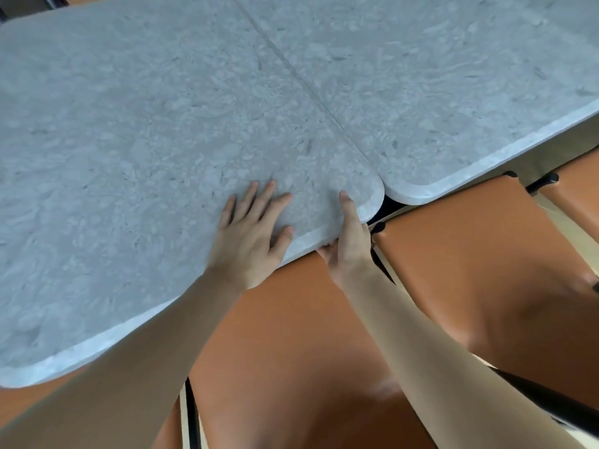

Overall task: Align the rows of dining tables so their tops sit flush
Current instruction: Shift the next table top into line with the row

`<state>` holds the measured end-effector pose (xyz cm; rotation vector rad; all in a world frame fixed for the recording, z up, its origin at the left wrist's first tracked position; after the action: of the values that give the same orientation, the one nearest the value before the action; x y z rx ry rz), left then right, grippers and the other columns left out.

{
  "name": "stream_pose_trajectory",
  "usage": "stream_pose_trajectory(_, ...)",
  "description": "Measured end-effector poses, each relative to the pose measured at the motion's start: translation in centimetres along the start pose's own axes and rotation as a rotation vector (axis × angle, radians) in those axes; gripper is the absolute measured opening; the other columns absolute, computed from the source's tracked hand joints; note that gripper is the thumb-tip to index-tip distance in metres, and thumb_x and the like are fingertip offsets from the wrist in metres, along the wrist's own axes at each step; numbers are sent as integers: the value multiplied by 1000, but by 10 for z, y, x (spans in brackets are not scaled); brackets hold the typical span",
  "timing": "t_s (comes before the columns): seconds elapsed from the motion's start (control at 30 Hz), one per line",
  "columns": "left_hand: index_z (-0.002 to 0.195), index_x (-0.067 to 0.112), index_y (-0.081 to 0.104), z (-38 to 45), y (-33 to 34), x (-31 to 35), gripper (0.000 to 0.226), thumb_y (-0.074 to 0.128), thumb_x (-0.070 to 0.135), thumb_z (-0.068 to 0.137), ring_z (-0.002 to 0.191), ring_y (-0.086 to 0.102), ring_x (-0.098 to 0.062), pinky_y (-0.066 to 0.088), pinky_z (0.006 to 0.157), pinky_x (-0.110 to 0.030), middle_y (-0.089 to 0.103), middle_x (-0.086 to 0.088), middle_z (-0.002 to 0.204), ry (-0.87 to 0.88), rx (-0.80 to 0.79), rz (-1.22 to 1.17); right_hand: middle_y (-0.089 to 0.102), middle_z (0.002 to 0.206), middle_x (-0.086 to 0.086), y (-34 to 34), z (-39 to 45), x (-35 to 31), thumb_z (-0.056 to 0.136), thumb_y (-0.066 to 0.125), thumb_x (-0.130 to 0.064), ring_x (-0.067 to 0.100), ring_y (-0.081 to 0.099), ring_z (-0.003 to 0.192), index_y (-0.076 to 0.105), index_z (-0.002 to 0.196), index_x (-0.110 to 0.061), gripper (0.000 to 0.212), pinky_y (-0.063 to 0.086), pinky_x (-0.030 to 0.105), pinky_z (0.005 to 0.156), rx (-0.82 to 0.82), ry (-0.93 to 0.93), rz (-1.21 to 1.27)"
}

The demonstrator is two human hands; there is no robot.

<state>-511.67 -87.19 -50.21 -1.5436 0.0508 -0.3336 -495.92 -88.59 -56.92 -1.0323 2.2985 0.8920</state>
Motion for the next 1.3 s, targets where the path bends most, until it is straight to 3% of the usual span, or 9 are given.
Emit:
stream_pose_trajectory(0.13, 151, 24, 41, -7, -4, -2, 62, 24, 50, 97, 153, 23, -18, 15, 125, -46, 34, 2, 162, -40, 98, -8, 78, 109, 2, 5, -6, 12, 85, 78, -41, 21, 76, 100, 67, 121, -18, 44, 61, 41, 91, -44, 47, 52)
stream_pose_trajectory(0.23, 144, 18, 49, -29, -10, -5, 51, 33, 37, 100, 150, 30, -18, 17, 124, -43, 43, -1, 157, -148, 199, -106, 78, 111, 5, 13, -9, 17, 86, 76, -44, 21, 75, 102, 65, 125, -16, 49, 58, 40, 96, -126, 86, 82)
stream_pose_trajectory(0.33, 137, 17, 53, -79, -10, 23, 42, 46, 25, 96, 147, 32, -17, 11, 125, -37, 43, 0, 154, -74, 240, -276, 77, 113, 9, 23, -14, 29, 87, 72, -50, 26, 74, 104, 64, 129, -13, 56, 57, 42, 97, -206, 162, 83)
stream_pose_trajectory(0.4, 126, 19, 56, -121, -9, 34, 34, 50, 26, 93, 132, 40, -15, 20, 118, -30, 45, 6, 143, -100, 278, -381, 77, 112, 9, 29, -19, 39, 85, 74, -51, 28, 75, 103, 64, 129, -13, 59, 58, 44, 96, -230, 199, 66)
stream_pose_trajectory(0.5, 115, 20, 52, -172, -2, -3, 28, 54, 38, 93, 116, 44, -9, 29, 100, -13, 45, 12, 122, -545, 432, -741, 79, 101, 6, 36, -24, 44, 84, 79, -43, 23, 78, 88, 65, 127, -14, 53, 61, 44, 88, -250, 217, 77)
stream_pose_trajectory(0.57, 119, 20, 47, -204, 20, -43, 41, 61, 49, 94, 121, 50, -13, 36, 102, -18, 50, 7, 124, -1063, 571, -1187, 78, 87, 2, 36, -23, 42, 85, 79, -39, 16, 76, 67, 65, 127, -15, 50, 60, 44, 89, -271, 217, 88)
stream_pose_trajectory(0.63, 125, 21, 42, -213, 39, -64, 54, 63, 57, 90, 117, 58, -16, 43, 105, -30, 54, 1, 126, -1370, 660, -1620, 79, 93, 2, 36, -24, 42, 85, 79, -36, 18, 77, 77, 66, 127, -15, 49, 58, 45, 94, -295, 222, 77)
stream_pose_trajectory(0.77, 128, 16, 58, -193, 32, -98, 59, 68, 57, 87, 107, 69, -18, 53, 101, -33, 67, -3, 121, -1304, 836, -2014, 78, 110, 5, 35, -27, 43, 87, 79, -33, 27, 75, 102, 67, 126, -18, 44, 59, 46, 92, -313, 243, 61)
stream_pose_trajectory(1.3, 102, 13, 69, -184, 39, -107, 25, 81, 26, 84, 80, 78, -19, 63, 74, -38, 79, -3, 90, -1234, 849, -2189, 79, 104, 10, 32, -33, 38, 89, 77, -26, 31, 73, 105, 70, 114, -15, 28, 55, 53, 99, -318, 249, 25)
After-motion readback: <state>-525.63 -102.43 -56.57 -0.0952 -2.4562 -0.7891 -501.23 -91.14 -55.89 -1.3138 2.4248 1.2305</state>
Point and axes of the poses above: each hand's wrist, its own z-axis towards the middle knuckle, its own y-axis out of the palm, x = y × z, the point moved 9 cm from there along z, towards the middle knuckle
